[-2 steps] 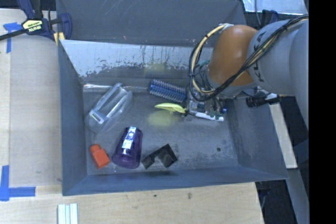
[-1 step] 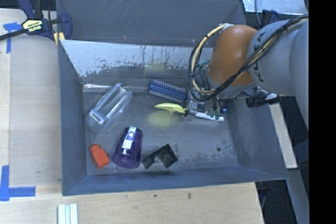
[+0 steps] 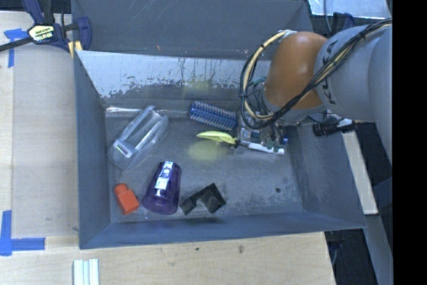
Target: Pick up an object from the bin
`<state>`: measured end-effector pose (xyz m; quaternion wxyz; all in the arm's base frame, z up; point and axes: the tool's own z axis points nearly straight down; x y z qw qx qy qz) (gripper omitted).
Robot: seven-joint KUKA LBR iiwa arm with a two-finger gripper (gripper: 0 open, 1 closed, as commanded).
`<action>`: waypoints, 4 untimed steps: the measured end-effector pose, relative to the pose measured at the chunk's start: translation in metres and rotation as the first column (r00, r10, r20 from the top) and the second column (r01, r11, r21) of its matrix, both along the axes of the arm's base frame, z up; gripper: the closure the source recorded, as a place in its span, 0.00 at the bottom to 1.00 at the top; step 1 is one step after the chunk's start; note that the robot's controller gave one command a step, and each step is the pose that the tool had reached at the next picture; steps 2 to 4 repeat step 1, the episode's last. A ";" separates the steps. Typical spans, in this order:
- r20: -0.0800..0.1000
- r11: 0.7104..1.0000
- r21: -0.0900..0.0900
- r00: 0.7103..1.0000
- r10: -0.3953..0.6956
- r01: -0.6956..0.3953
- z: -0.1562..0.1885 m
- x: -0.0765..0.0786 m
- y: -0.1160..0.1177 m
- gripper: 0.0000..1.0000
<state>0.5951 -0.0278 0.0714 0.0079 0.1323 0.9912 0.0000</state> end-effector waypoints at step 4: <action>0.000 1.000 0.000 1.000 0.000 0.000 0.000 0.000 0.000 1.00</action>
Offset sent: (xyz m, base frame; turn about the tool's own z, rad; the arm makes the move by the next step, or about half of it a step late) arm 0.0000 0.0000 0.0000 0.0000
